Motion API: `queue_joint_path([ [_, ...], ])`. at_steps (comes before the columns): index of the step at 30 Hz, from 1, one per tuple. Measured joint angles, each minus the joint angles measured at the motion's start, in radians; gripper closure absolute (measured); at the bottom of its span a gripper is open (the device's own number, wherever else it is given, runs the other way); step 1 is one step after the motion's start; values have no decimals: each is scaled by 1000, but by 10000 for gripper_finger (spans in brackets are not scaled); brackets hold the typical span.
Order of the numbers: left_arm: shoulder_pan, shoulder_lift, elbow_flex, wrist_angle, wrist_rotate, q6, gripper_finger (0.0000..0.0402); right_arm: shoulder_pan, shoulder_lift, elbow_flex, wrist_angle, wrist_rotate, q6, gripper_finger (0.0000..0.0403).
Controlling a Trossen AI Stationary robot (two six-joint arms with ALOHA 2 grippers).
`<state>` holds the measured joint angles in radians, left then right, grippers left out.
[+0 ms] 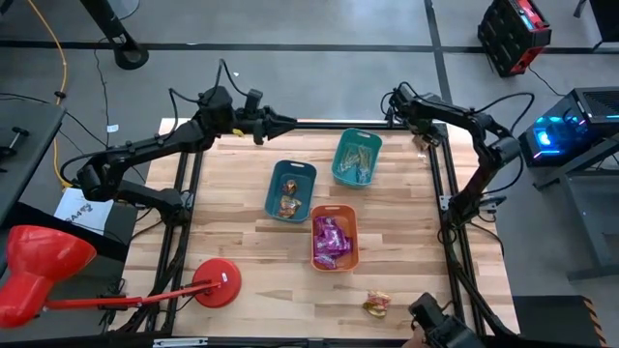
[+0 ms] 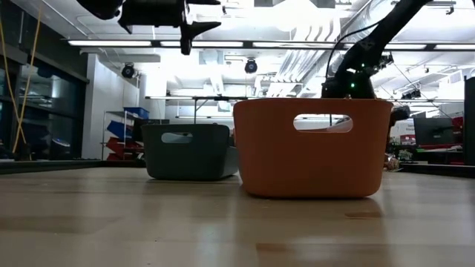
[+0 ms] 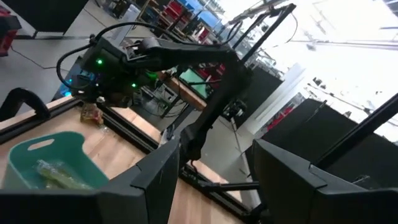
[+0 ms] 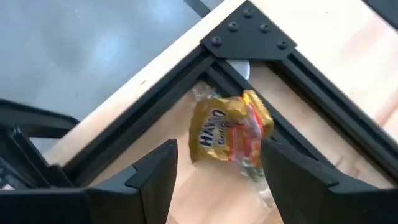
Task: Sort candy
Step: Put the yellow candy into the blue bin
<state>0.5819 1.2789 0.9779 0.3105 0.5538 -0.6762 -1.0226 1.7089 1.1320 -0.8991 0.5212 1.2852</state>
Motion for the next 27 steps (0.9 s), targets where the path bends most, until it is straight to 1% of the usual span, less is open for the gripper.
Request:
queue_joint_path([
  [2,0,0,0,-20,1,14,204,0,7,0,-10,10,38,179],
  [4,0,0,0,-40,4,17,204,-5,13,0,-2,45,78,179],
  [6,0,0,0,-56,26,18,204,-7,30,0,9,80,113,179],
  [8,0,0,0,-73,56,29,204,-11,52,0,13,82,131,179],
  [10,0,0,0,-91,67,42,204,-12,84,0,12,68,131,179],
  [14,0,0,0,-112,69,45,204,-27,155,0,-5,-35,130,179],
  [16,0,0,0,-113,69,44,204,-30,177,6,-8,-43,124,187],
  [18,0,0,0,-111,69,42,204,-25,180,16,-21,-41,104,212],
  [19,0,0,0,-111,69,38,204,-24,182,17,-27,-45,88,233],
  [21,0,0,0,-112,69,26,204,-20,183,15,-37,-54,36,288],
  [23,0,0,0,-111,69,25,204,-16,183,15,-33,-56,-10,358],
  [24,0,0,0,-111,69,25,204,-11,183,15,-29,-56,-38,380],
  [25,0,0,0,-111,68,23,204,-5,183,15,-18,-56,-71,387],
  [27,0,0,0,-105,68,9,204,5,182,24,0,-69,-137,387],
])
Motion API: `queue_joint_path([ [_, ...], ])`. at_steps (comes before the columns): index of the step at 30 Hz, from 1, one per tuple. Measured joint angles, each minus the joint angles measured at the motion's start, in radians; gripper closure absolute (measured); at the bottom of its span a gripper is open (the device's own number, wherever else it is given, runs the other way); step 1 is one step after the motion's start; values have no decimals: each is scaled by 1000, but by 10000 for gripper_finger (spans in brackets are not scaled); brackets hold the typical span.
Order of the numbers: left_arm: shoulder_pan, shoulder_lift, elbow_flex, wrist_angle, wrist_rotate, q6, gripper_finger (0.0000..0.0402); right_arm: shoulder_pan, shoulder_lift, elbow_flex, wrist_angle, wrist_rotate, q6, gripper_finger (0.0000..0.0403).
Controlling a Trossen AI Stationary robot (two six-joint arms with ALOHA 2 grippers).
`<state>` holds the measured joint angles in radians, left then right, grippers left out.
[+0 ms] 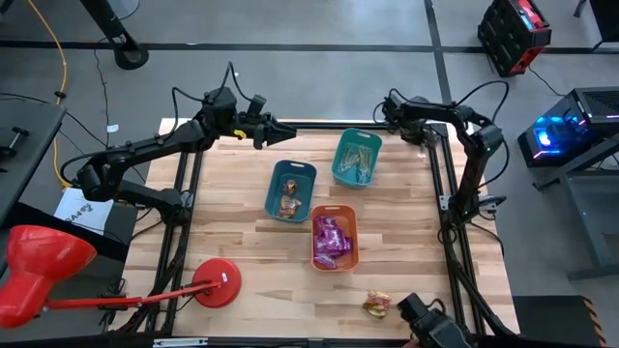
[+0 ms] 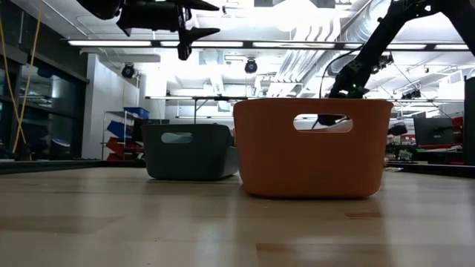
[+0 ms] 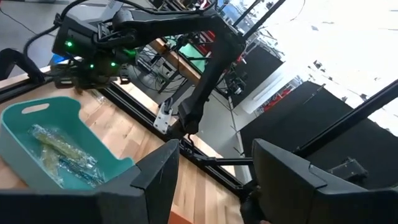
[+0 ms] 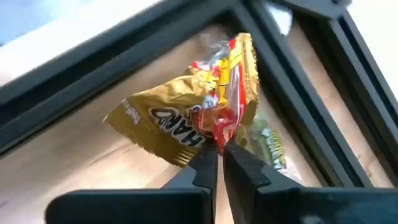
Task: Sort candy
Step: Put the yellow candy into the blue bin
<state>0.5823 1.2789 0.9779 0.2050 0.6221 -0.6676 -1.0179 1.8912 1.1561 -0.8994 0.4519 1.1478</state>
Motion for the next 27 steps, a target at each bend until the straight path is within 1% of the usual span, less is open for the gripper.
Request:
queue_joint_path([
  [3,0,0,0,10,0,-12,204,51,-16,24,-7,25,-91,399],
  [6,0,0,0,28,-1,-32,204,125,-68,47,-5,63,-151,401],
  [10,0,-1,0,66,-1,-56,204,236,-181,62,-22,136,-219,402],
  [14,9,-17,0,93,2,-55,204,361,-333,61,-27,142,-243,402],
  [16,14,-26,0,94,2,-41,204,438,-404,58,3,109,-281,402],
  [18,17,-30,0,91,1,-31,204,520,-457,58,39,44,-321,402],
  [21,21,-36,0,94,5,-29,204,653,-495,58,131,-59,-336,402],
  [24,25,-36,0,91,18,-28,204,773,-479,58,306,-173,-343,403],
  [27,26,-35,0,91,25,-28,204,859,-409,58,499,-230,-349,403],
])
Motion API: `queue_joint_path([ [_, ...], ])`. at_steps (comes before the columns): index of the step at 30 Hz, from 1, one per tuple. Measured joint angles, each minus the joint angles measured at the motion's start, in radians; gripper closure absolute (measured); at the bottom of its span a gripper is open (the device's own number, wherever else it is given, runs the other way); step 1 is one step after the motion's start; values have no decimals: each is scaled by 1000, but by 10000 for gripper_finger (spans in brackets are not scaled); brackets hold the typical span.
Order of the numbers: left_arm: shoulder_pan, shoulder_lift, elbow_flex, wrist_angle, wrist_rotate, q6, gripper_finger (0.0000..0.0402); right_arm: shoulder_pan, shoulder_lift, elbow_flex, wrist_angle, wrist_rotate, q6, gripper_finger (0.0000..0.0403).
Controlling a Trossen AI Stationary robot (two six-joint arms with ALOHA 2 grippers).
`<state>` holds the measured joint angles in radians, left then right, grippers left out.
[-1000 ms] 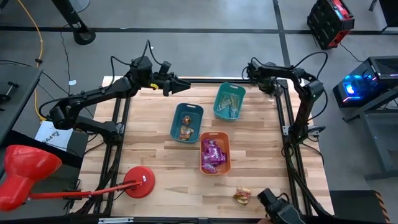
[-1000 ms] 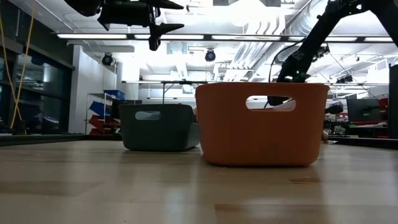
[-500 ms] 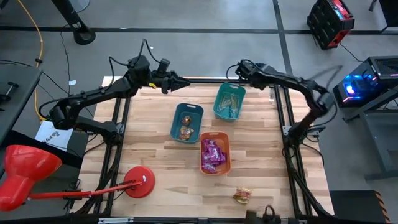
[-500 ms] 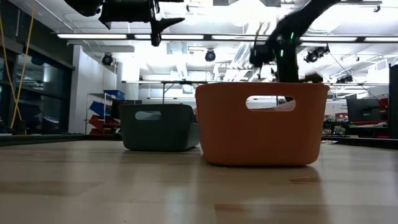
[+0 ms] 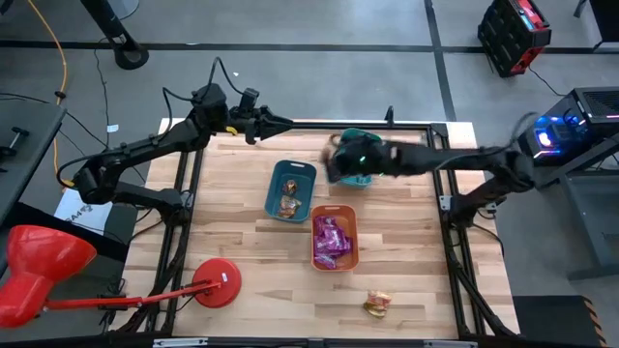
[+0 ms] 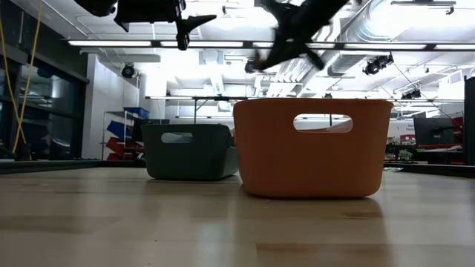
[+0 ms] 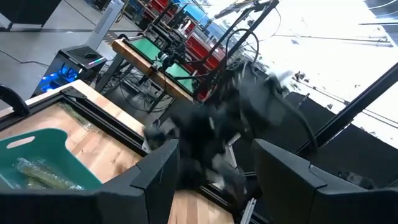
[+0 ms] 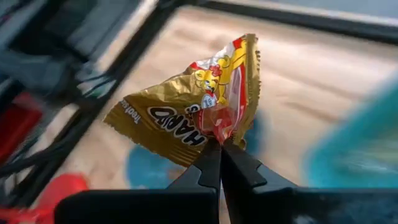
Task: Sort candy
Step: Put the yellow candy into the blue bin, then put the green gummy into the green bin
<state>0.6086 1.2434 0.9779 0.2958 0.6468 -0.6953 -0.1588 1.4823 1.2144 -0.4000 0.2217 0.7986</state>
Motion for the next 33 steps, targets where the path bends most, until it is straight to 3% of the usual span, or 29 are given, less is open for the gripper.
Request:
queue_joint_path([
  [8,1,0,0,1,0,-7,204,25,288,18,317,-251,0,403],
  [12,1,0,0,1,5,-10,204,9,375,81,321,-296,6,392],
  [17,1,0,0,1,6,-10,204,-1,397,148,220,-336,-110,339],
  [22,1,0,0,0,6,-9,204,-4,395,273,-70,-179,-324,272],
  [24,1,0,0,0,6,-9,204,-22,394,357,-262,-37,-371,254],
  [28,12,0,0,0,6,-9,204,-88,386,466,-670,264,-277,235],
  [33,35,0,0,0,6,-10,204,-202,275,370,-930,417,-115,231],
])
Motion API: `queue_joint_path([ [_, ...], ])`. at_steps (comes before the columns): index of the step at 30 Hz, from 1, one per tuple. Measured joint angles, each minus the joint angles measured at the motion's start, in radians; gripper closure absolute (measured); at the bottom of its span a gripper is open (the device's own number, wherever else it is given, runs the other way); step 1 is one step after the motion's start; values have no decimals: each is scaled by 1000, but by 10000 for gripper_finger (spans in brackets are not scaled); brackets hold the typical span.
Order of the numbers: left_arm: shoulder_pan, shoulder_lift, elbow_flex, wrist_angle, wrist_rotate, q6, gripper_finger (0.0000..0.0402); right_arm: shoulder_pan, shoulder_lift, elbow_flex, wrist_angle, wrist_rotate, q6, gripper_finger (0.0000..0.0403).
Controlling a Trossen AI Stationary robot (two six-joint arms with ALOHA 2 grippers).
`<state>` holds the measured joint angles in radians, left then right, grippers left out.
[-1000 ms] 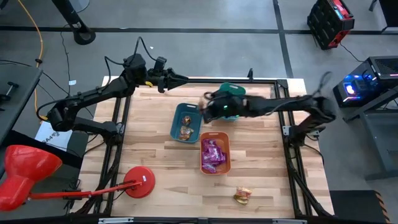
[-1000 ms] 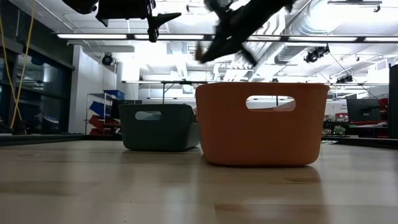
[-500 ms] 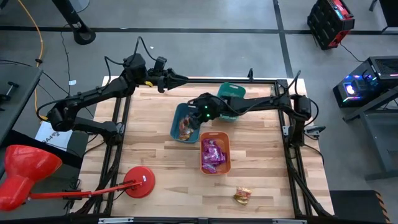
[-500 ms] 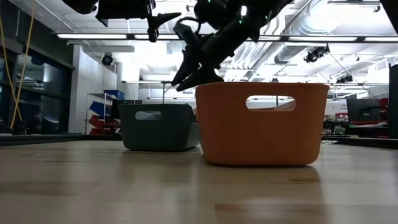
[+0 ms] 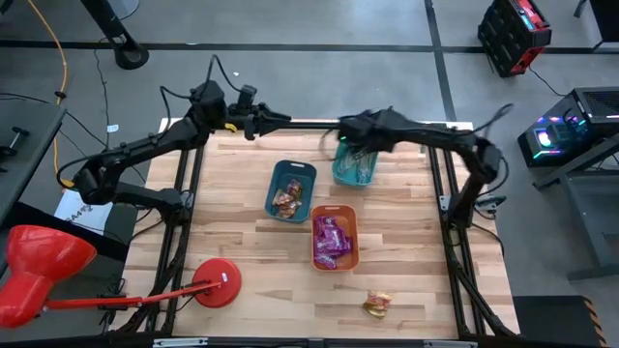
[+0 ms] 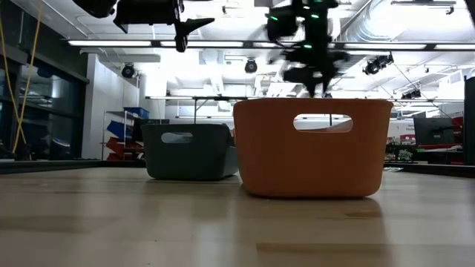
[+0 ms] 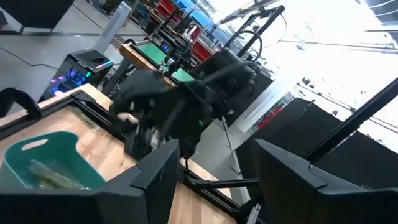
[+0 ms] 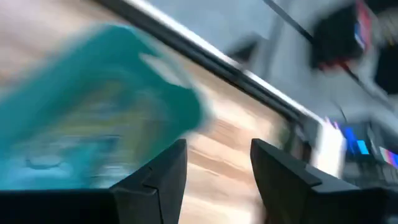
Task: Sort candy
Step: Put the green gummy into the green bin
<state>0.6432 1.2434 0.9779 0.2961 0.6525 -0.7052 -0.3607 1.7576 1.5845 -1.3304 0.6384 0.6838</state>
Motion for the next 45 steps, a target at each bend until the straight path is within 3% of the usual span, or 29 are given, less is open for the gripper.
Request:
queue_joint_path([
  [6,21,0,0,1,9,0,204,-168,-242,-300,31,38,281,234],
  [10,32,0,0,1,10,-10,204,-289,-338,-484,215,-9,401,277],
  [14,40,0,0,1,10,-27,204,-356,-354,-623,401,-27,521,379],
  [15,42,0,0,2,10,-27,204,-364,-351,-652,435,-15,572,389],
  [21,50,0,0,2,10,-26,204,-387,-345,-783,468,70,1110,400],
  [23,55,0,0,2,12,-20,204,-404,-345,-813,473,72,1202,402],
  [30,101,0,0,1,11,30,204,-492,-290,-868,576,94,1184,402],
  [35,139,0,0,0,10,63,204,-550,-205,-862,726,87,1037,403],
  [41,165,0,0,-9,9,63,204,-533,-98,-776,569,118,1036,403],
  [45,168,0,0,-14,9,86,204,-518,-28,-732,550,59,961,403],
])
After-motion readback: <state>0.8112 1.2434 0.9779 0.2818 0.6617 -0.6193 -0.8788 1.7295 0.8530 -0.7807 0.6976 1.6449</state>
